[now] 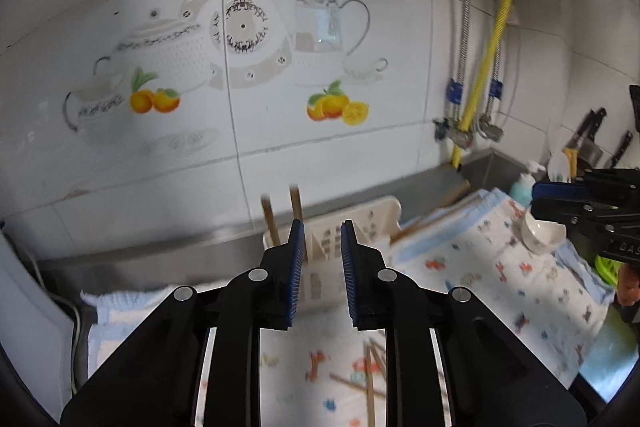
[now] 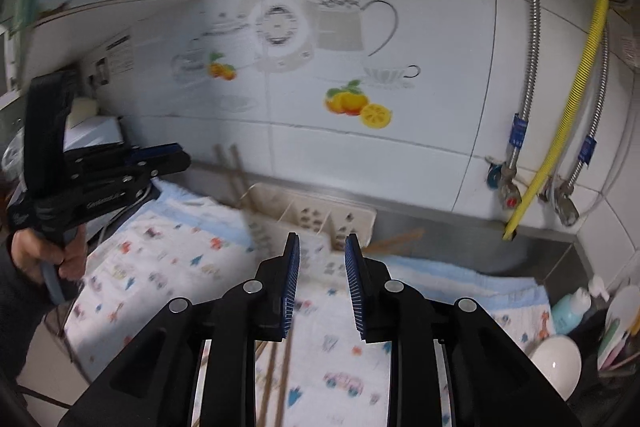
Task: Organize utensils
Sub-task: 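Open the right tool into the holder while the left tool releases its chopstick, then return both tools to the pile and close each on a chopstick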
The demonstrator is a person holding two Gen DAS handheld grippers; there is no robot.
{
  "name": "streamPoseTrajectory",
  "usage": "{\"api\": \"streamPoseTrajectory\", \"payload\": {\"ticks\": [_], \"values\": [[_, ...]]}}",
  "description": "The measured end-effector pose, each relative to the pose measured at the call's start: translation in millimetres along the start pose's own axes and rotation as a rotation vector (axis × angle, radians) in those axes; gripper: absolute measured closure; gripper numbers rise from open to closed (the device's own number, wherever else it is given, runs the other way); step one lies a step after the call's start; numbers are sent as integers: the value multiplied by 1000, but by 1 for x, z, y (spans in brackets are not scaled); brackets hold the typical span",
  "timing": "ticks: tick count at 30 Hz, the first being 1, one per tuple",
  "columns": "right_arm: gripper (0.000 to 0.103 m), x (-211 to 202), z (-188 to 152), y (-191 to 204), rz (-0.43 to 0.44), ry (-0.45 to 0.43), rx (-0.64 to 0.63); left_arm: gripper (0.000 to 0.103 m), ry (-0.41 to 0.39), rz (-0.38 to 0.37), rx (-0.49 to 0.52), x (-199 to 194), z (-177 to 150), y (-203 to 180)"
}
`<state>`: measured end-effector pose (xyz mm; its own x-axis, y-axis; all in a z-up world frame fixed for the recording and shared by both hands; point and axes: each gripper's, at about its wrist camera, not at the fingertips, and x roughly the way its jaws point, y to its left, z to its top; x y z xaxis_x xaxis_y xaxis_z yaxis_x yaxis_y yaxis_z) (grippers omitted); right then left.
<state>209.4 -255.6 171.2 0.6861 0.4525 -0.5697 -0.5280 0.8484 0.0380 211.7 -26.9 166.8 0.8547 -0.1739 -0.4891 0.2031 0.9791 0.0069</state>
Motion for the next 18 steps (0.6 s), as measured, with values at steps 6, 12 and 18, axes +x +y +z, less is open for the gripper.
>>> {"api": "streamPoseTrajectory", "payload": {"ticks": [6,12,18], "values": [[80,-37,-54,27,56,-19,1,75,55,-16,4,-30,-59,-10],[80,-41,-115,46,79,22,10,74,185,-34,-15,-27,-138,-17],[80,-18,-170,60,84,96,7,74,278,-48,-60,-17,-197,-19]]}}
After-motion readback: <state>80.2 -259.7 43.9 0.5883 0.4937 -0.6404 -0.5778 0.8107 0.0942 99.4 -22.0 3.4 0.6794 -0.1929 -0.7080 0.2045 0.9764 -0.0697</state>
